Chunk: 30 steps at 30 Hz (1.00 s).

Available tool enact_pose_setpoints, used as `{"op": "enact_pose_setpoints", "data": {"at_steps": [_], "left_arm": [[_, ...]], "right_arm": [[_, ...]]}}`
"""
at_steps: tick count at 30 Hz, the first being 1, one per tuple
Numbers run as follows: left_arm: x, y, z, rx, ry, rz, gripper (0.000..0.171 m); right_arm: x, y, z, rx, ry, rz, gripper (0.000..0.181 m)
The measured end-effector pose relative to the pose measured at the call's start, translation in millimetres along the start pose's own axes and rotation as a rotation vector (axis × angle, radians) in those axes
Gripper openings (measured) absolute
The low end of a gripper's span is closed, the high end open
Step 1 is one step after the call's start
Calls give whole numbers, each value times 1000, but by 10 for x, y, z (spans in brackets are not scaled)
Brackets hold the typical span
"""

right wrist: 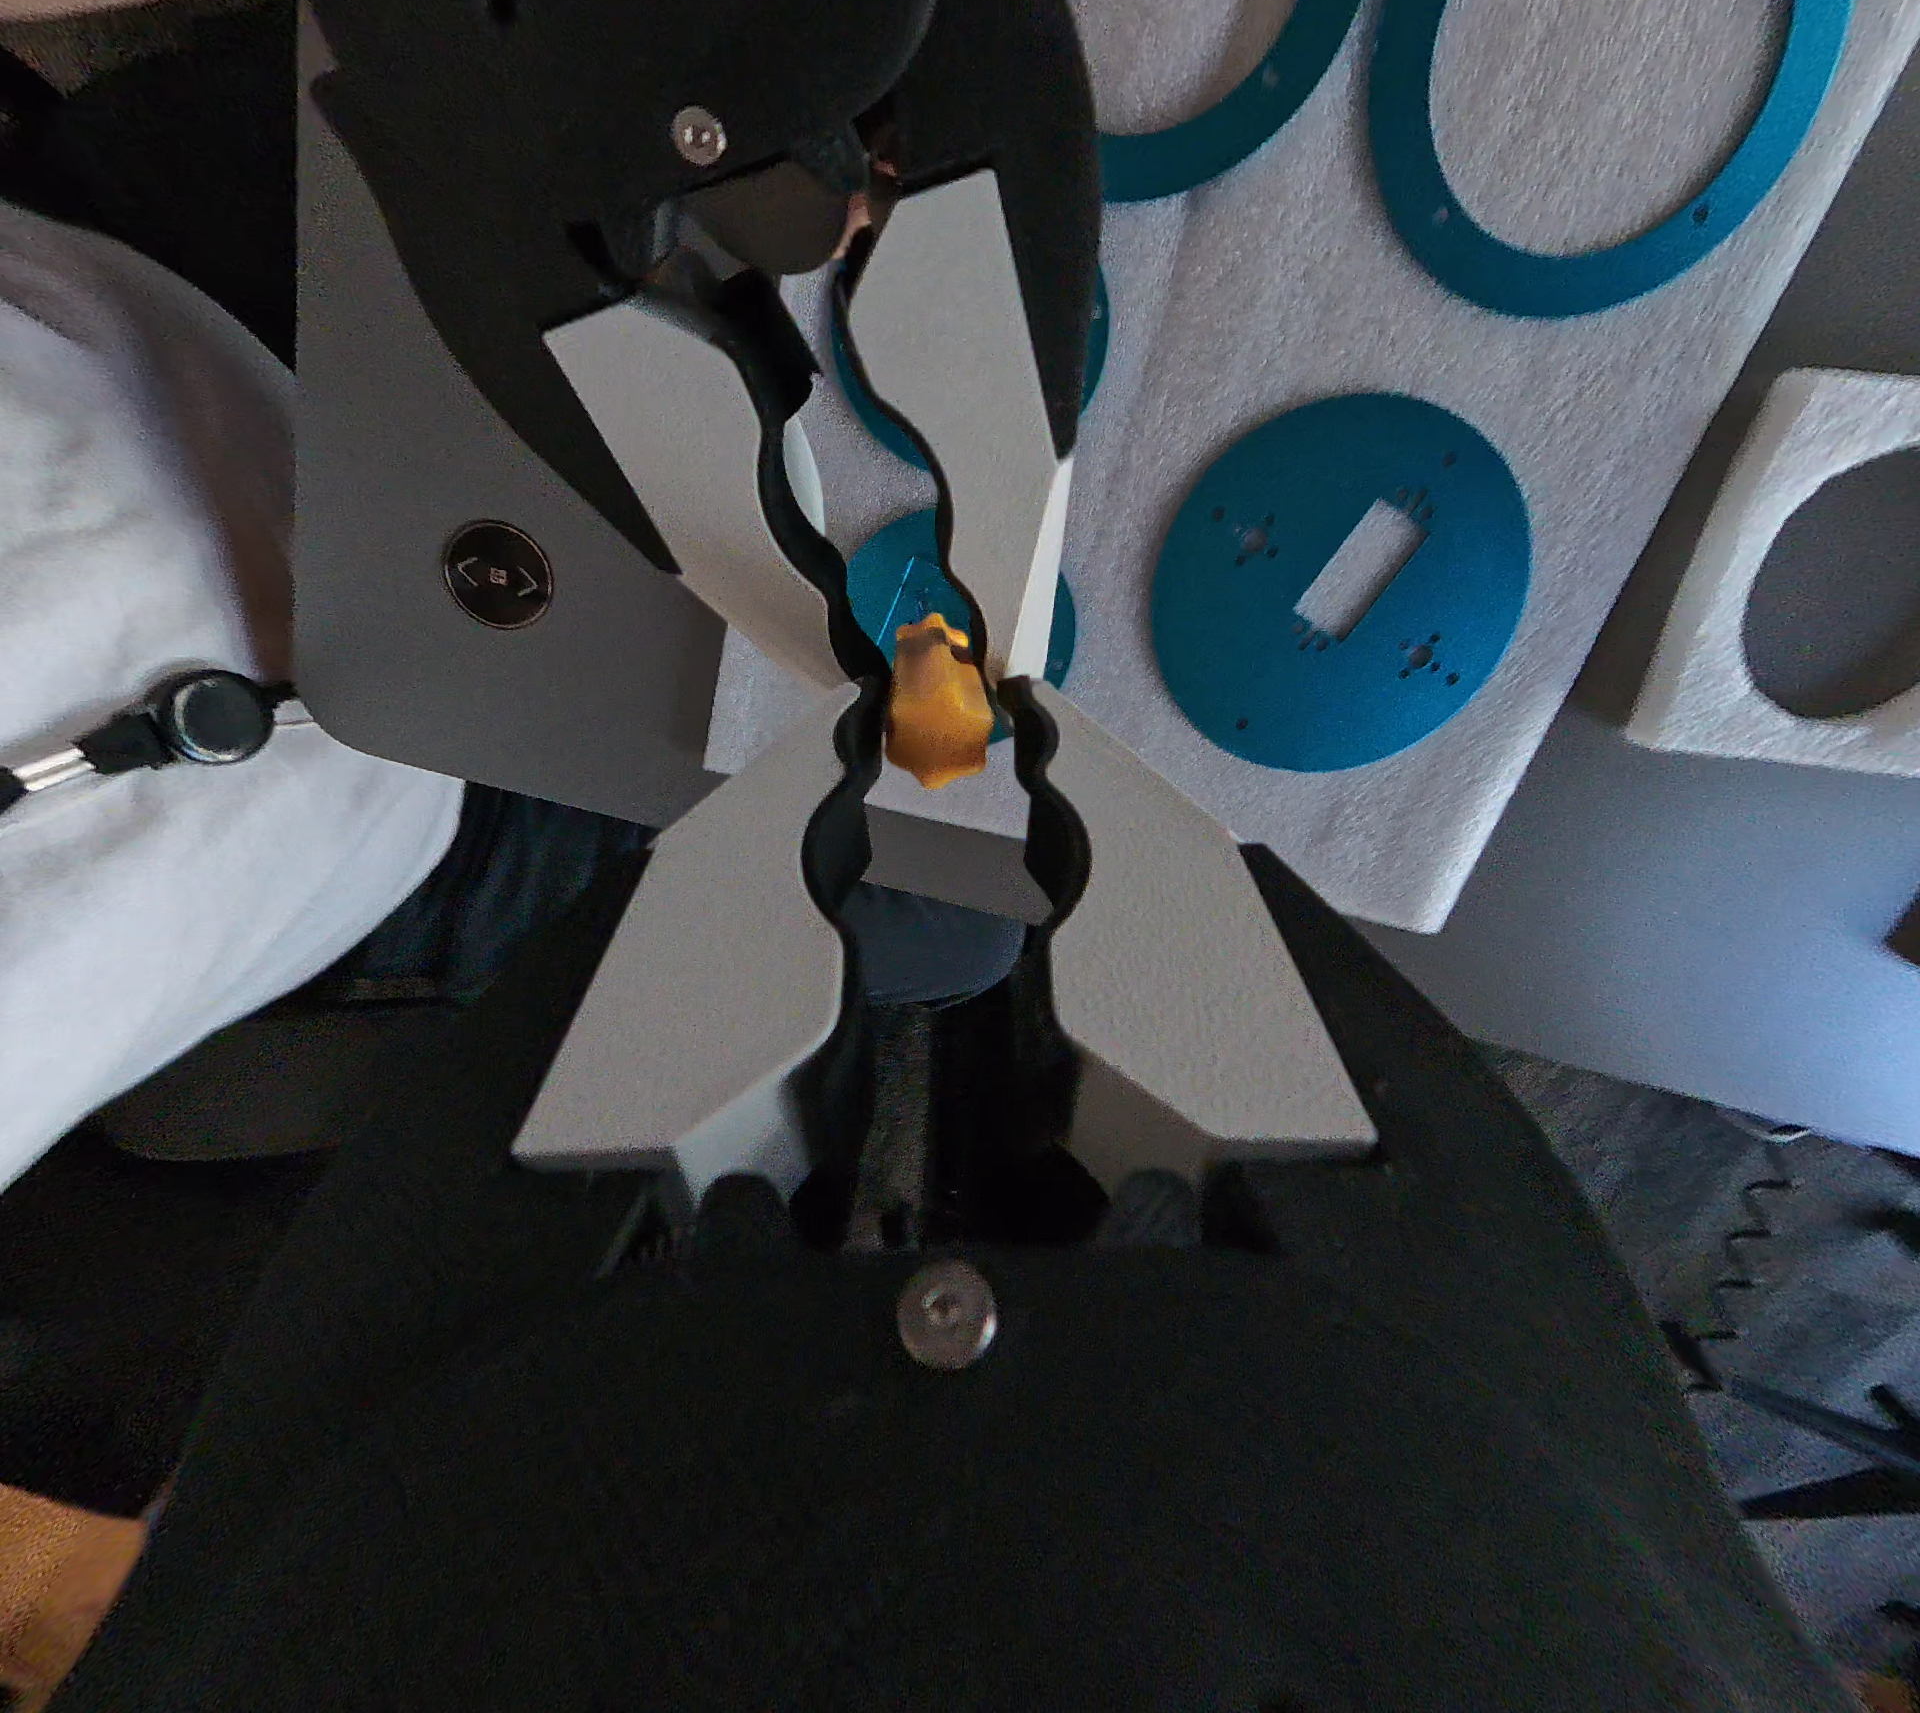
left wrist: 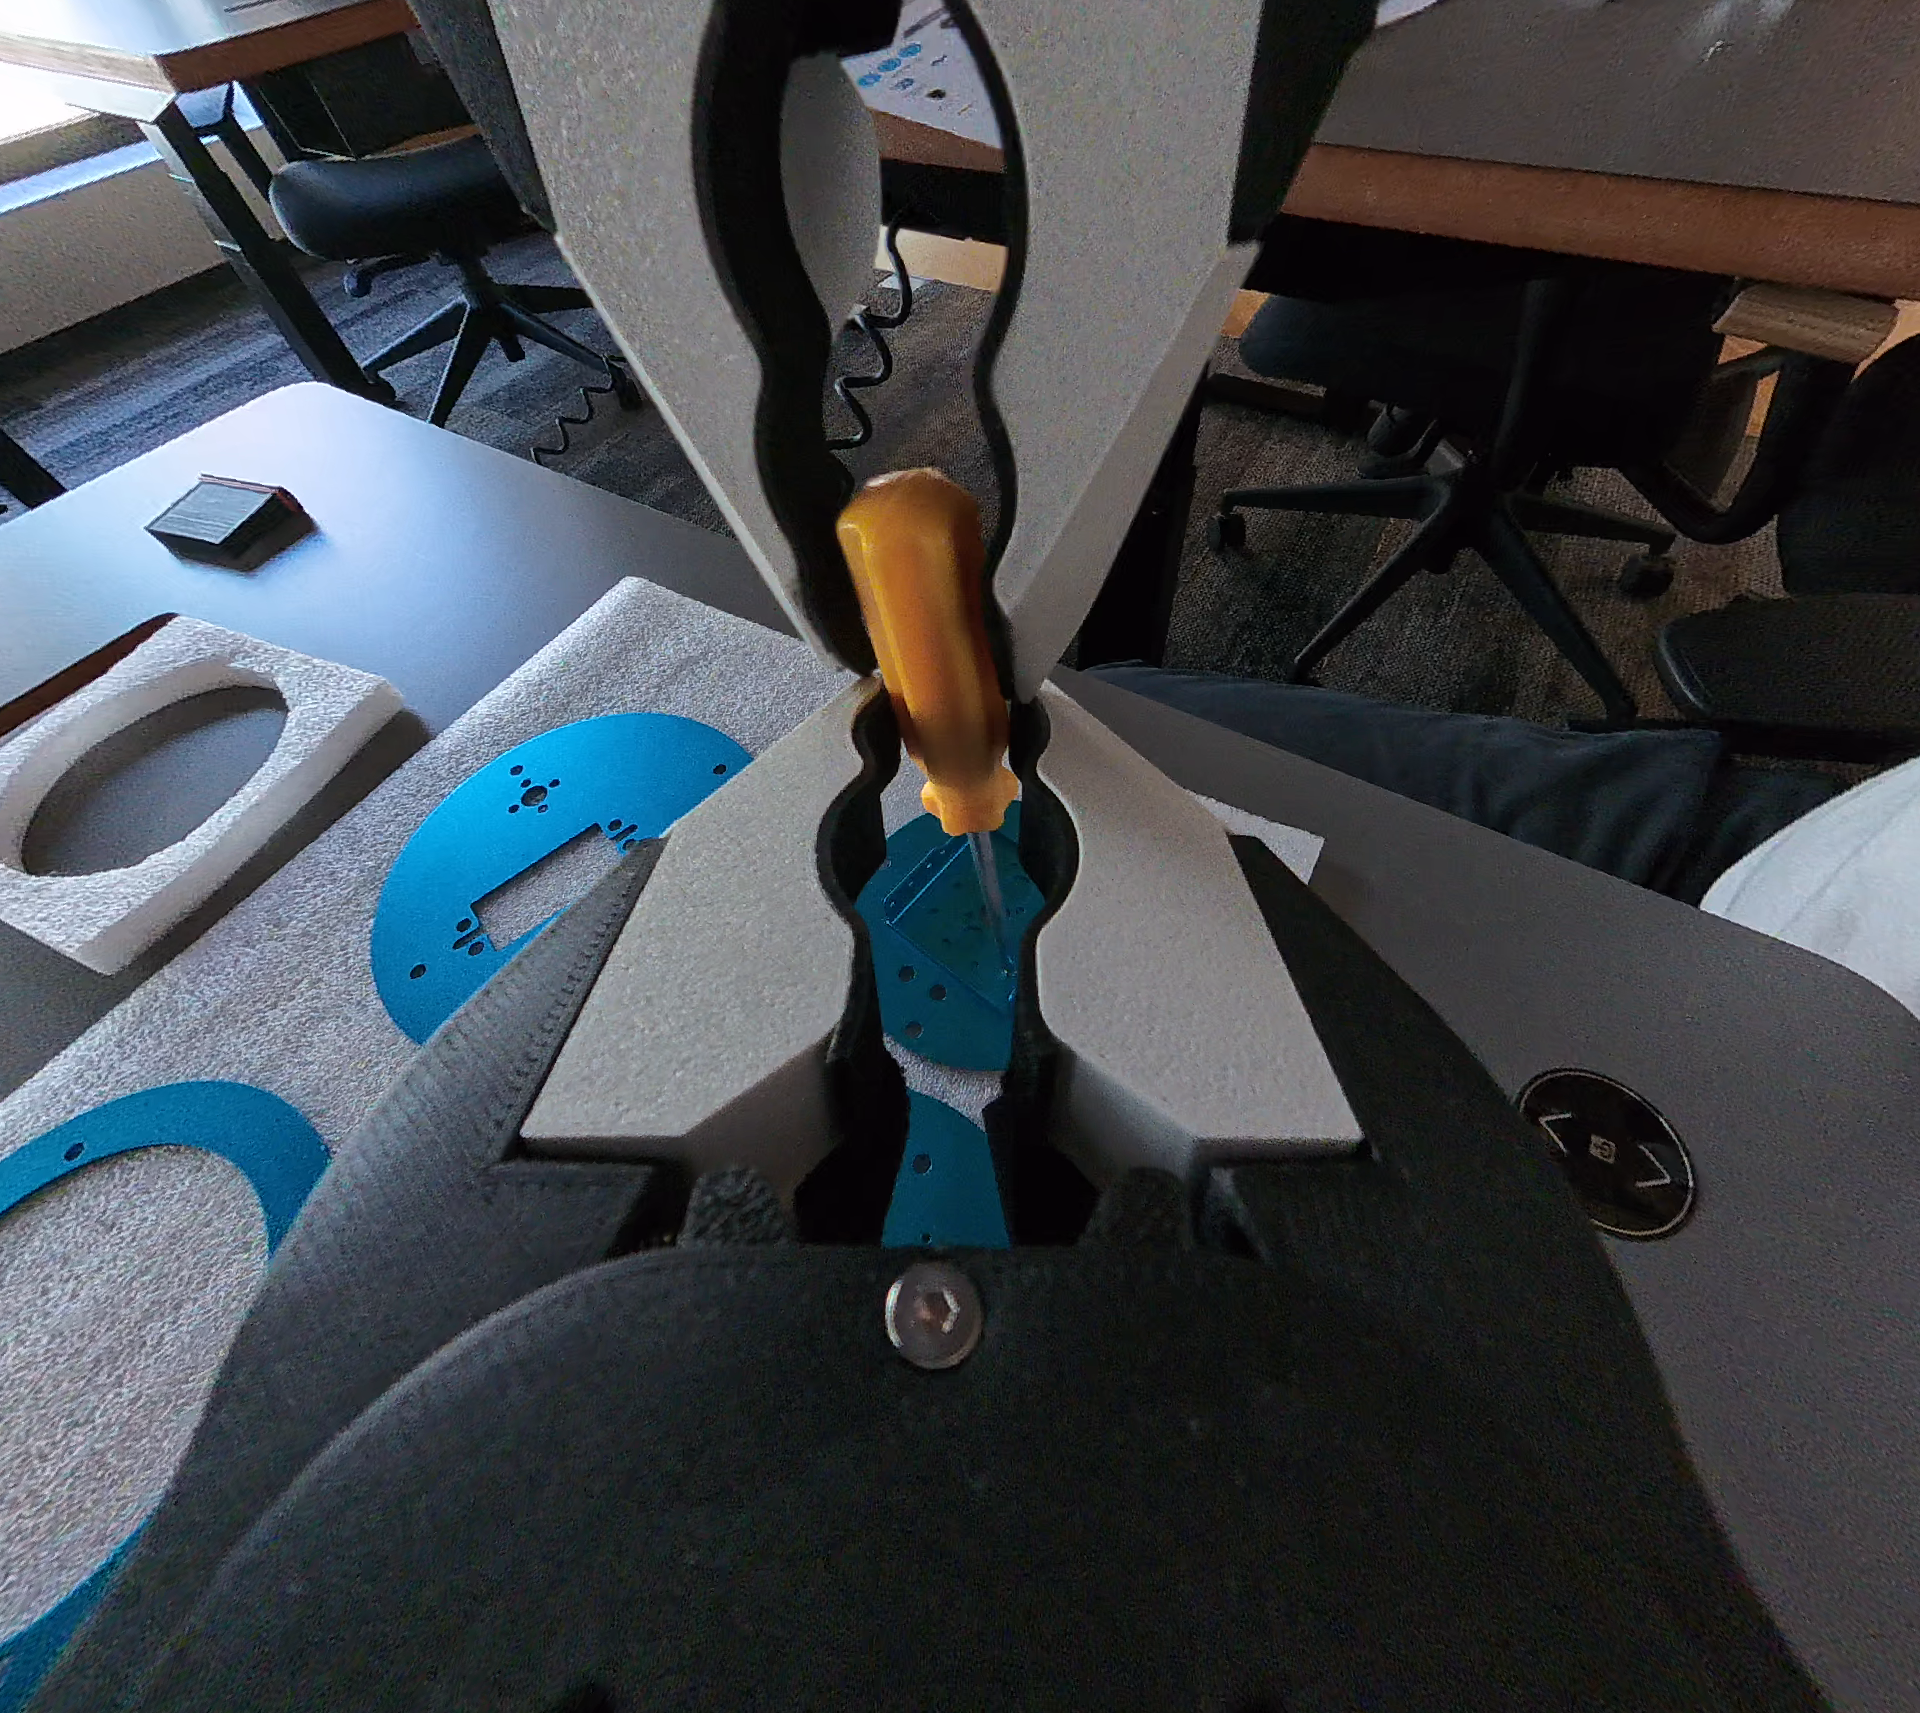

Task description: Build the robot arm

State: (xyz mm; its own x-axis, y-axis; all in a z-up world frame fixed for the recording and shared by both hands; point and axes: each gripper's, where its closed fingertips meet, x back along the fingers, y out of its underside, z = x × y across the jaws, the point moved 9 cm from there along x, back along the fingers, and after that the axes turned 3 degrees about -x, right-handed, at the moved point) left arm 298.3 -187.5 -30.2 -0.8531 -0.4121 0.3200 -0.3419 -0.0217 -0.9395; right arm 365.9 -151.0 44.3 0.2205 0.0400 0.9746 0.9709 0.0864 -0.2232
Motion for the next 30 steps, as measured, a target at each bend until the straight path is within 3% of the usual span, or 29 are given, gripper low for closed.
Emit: {"op": "enact_pose_setpoints", "data": {"at_steps": [3, 9, 13, 22, 30], "left_arm": [[3, 7, -1, 7, 24, 9, 19], [-21, 0, -13, 4, 11, -9, 19], [-21, 5, -33, 17, 28, -7, 19], [-9, 10, -5, -4, 40, -1, 19], [136, 143, 13, 42, 27, -60, 21]], "right_arm": [[1, 6, -33, 68, -7, -4, 18], [-5, 29, 5, -208, -29, -6, 17], [-9, 33, 7, -239, -16, 10, 18], [-18, 5, -13, -25, -47, -34, 18], [-18, 24, 10, -26, -57, -21, 18]]}}
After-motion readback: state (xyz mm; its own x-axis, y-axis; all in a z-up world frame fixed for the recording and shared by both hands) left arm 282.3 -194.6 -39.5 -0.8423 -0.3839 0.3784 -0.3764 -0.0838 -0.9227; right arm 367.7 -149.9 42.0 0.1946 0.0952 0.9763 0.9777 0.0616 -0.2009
